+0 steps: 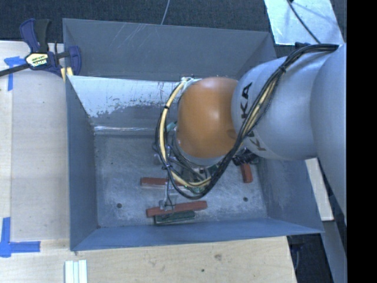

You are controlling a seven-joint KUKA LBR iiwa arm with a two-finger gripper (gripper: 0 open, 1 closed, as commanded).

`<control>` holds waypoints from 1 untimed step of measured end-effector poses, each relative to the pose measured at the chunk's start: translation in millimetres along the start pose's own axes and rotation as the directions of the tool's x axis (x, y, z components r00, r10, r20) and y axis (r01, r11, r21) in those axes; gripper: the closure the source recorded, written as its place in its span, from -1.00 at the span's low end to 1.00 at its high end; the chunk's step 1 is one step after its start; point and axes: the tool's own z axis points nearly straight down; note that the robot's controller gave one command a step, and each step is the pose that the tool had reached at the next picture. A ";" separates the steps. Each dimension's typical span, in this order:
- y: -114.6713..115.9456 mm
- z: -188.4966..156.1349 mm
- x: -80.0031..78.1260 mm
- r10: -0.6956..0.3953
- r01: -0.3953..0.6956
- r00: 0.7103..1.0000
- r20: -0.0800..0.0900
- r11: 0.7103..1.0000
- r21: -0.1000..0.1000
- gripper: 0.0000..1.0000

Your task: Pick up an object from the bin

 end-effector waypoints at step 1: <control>-0.4 -3.8 -2.1 0.002 -0.002 1.000 0.008 1.000 -0.001 -1.00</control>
Offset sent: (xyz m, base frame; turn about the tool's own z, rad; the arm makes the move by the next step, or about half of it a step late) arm 0.0576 -0.0382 -0.0721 -0.0185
